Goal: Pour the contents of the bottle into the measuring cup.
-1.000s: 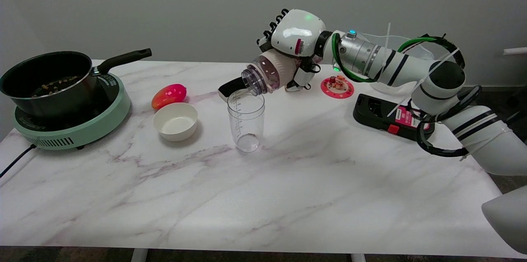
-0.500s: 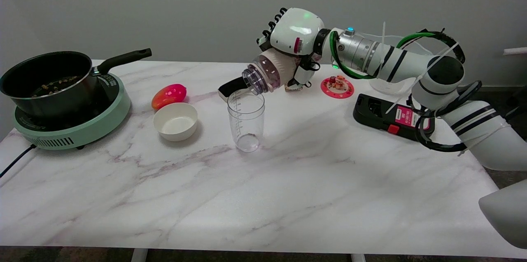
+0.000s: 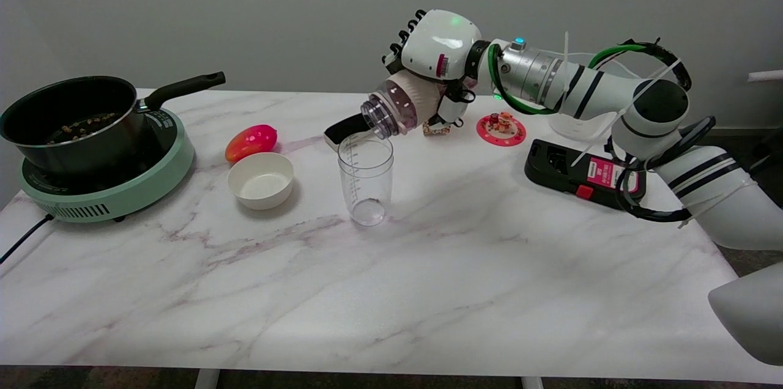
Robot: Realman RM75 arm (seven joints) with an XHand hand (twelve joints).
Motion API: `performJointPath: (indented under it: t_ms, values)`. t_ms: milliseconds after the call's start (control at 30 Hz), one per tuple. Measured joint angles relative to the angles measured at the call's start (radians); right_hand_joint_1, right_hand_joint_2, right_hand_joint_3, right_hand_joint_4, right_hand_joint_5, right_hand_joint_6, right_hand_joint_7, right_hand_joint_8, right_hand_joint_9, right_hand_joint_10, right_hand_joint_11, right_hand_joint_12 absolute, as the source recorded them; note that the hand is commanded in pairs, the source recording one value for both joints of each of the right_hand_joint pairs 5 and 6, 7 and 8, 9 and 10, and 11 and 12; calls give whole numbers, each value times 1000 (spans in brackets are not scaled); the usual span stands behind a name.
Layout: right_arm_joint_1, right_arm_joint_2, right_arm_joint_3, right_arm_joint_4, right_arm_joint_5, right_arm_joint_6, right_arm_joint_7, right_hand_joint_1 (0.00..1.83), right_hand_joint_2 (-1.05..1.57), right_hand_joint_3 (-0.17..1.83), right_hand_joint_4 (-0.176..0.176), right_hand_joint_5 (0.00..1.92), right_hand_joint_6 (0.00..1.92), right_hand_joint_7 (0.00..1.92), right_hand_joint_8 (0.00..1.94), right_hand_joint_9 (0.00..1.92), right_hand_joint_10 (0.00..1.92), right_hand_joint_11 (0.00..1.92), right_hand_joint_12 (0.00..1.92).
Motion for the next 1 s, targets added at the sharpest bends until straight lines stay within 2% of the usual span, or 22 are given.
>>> performJointPath:
  t_ms: [1000]
  values:
    - [5,-2,-2,70,-76,4,14,1507,1054,845,0,1819,1819,1592,1592,1447,1447,1222,1222]
